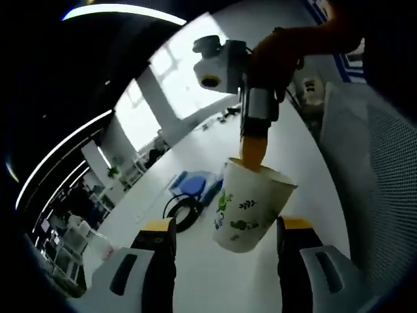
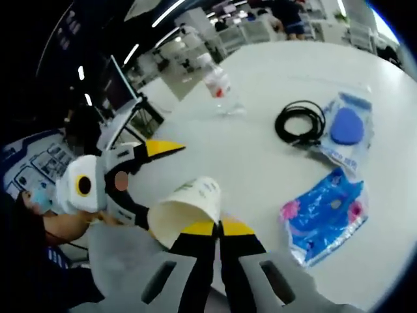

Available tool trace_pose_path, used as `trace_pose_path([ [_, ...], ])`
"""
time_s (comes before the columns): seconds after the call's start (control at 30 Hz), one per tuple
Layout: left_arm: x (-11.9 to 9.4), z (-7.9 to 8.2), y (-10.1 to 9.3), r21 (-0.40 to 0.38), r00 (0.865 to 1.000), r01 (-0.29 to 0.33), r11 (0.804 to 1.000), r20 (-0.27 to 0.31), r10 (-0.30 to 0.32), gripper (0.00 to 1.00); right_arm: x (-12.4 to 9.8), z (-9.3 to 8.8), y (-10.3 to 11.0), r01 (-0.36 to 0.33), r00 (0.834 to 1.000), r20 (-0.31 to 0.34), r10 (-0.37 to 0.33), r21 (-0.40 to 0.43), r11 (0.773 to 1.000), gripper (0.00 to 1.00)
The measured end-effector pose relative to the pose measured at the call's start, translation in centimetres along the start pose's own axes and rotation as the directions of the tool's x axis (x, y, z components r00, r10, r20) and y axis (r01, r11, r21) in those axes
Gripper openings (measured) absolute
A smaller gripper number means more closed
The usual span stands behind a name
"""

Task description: Arrange the tabletop items into an orderly group along one side of the table until the central work area is clear of visible clutter.

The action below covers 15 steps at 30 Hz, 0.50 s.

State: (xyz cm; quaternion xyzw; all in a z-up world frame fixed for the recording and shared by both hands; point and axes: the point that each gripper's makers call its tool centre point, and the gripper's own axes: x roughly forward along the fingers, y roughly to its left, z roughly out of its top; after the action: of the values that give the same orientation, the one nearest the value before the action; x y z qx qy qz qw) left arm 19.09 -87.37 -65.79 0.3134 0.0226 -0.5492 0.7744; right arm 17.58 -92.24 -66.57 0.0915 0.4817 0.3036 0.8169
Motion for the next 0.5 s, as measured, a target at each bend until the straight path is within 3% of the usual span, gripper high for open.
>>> trace_pose_path([
  [0.5,0.8,1.2,-1.7,0.143,0.995,0.096,0.985,-0.028,-0.093,0.46,-0.6,-0.3,-0.4,-0.014,0.998,-0.054,0.013,-0.023,1.000,0.00],
])
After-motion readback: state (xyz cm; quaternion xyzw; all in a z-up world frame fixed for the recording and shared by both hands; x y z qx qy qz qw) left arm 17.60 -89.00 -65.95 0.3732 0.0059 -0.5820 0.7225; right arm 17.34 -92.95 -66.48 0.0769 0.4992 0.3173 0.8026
